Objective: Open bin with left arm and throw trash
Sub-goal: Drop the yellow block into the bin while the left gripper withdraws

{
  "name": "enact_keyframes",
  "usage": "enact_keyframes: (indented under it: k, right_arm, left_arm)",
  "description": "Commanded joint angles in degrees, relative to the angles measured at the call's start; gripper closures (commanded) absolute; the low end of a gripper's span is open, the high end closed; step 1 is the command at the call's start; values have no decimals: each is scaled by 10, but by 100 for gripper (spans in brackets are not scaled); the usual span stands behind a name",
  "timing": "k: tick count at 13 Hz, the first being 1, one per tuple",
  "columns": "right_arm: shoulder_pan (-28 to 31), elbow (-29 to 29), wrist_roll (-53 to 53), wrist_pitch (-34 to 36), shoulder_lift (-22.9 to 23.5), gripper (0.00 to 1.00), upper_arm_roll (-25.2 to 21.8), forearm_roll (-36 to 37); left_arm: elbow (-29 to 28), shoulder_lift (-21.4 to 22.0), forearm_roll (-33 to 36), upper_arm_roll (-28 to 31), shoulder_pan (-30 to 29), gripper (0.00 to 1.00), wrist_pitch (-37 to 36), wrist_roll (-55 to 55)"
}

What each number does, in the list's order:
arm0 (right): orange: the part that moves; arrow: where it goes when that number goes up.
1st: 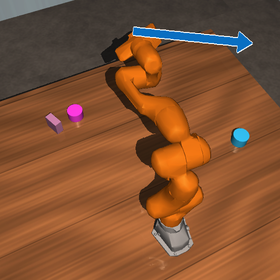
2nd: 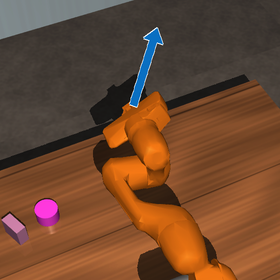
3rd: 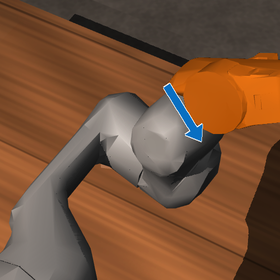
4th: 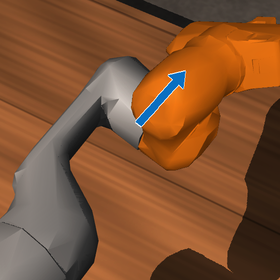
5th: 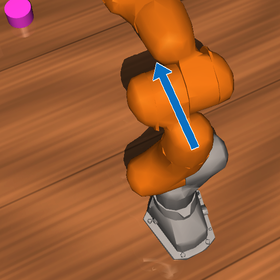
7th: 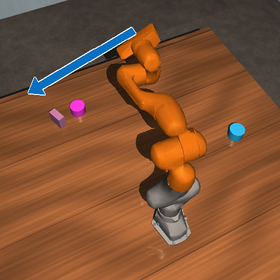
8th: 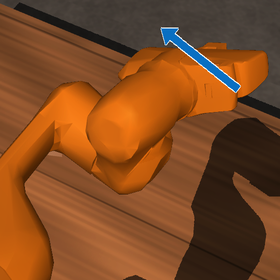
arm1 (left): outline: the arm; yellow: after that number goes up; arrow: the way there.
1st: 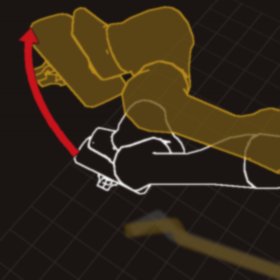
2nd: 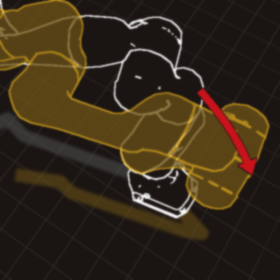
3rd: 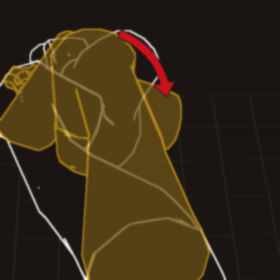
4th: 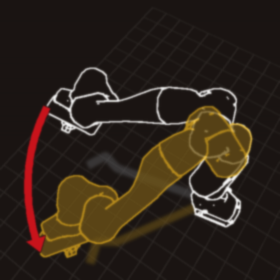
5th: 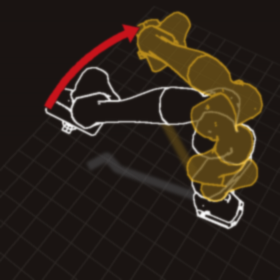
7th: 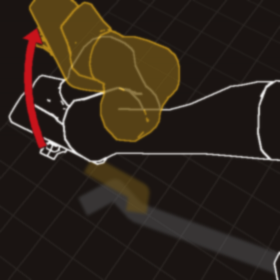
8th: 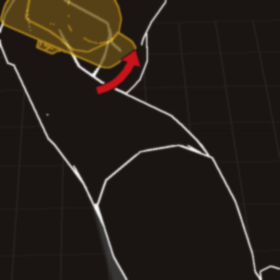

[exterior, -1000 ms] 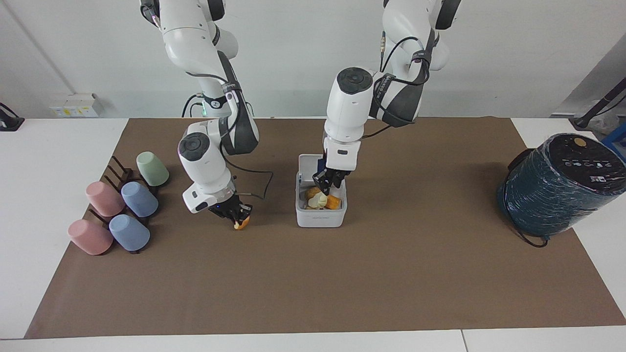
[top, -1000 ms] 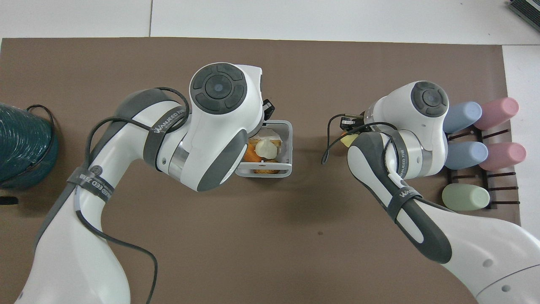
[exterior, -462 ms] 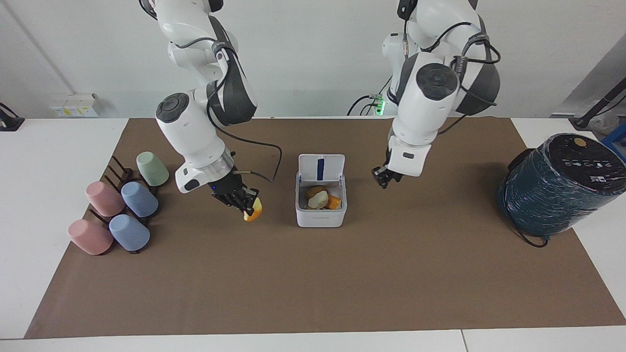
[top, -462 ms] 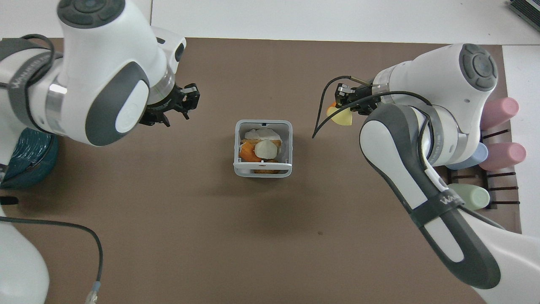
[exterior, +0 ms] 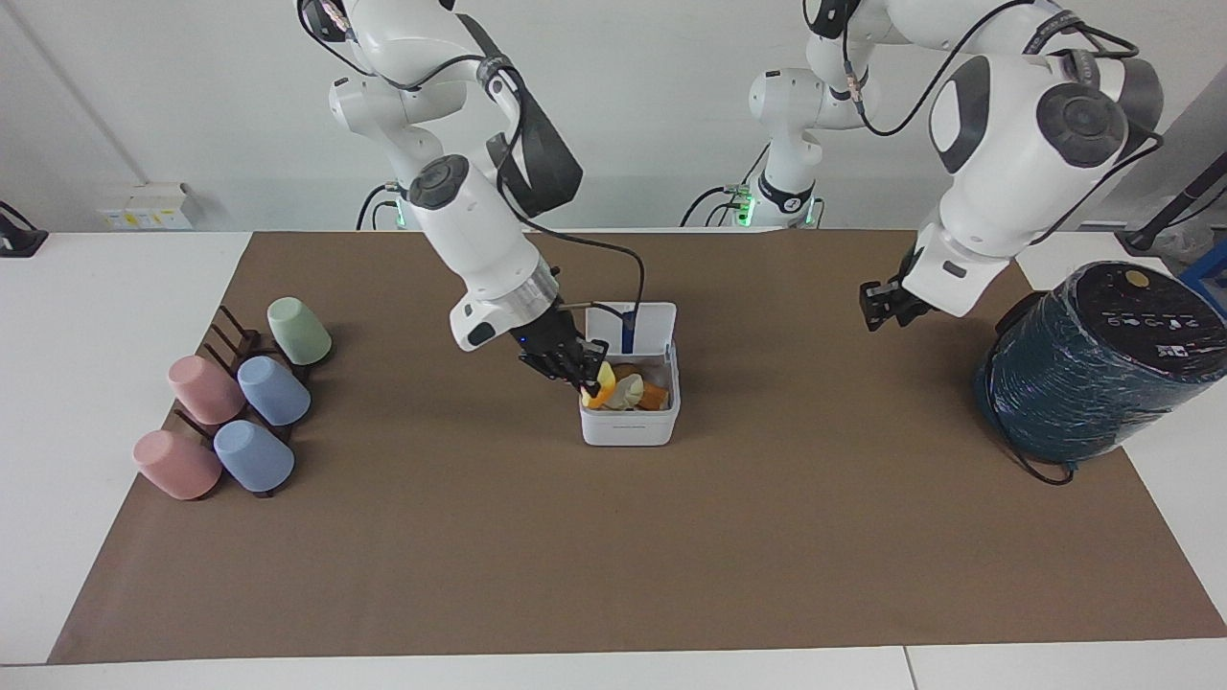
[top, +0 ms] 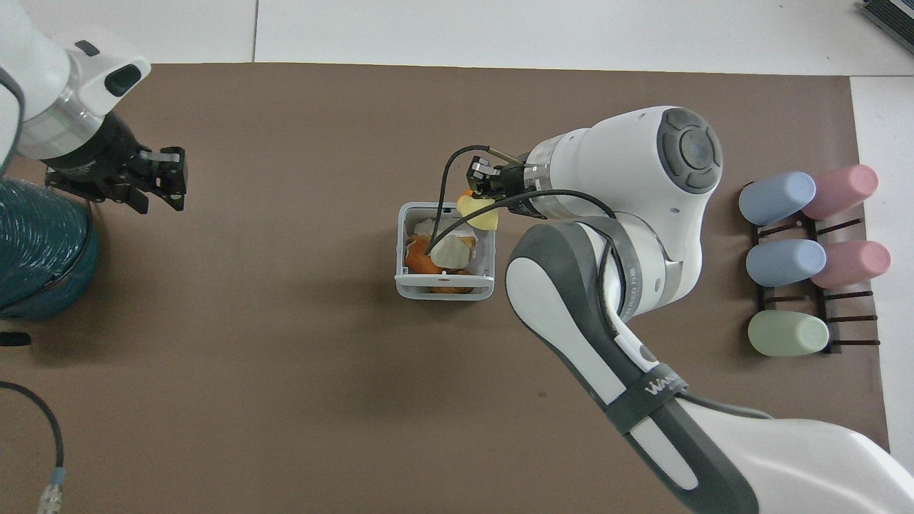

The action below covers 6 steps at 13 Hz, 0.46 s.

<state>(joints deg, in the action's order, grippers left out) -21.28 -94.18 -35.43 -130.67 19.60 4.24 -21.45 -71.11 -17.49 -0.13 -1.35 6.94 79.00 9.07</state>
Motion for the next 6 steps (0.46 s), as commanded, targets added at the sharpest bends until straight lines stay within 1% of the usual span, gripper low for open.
enact_keyframes:
  k: [1, 4, 6]
  right_arm:
    - [-11, -1, 0, -10, 19, 100, 2, -16]
    - [-19, -10, -7, -9, 21, 100, 2, -17]
    - [-30, -21, -8, -21, 25, 100, 2, -39]
  left_arm:
    - [-15, 43, 0, -5, -19, 57, -12, -77]
    - [-92, 88, 0, -6, -21, 57, 2, -90]
    - [-148, 117, -1, -6, -17, 57, 40, -85]
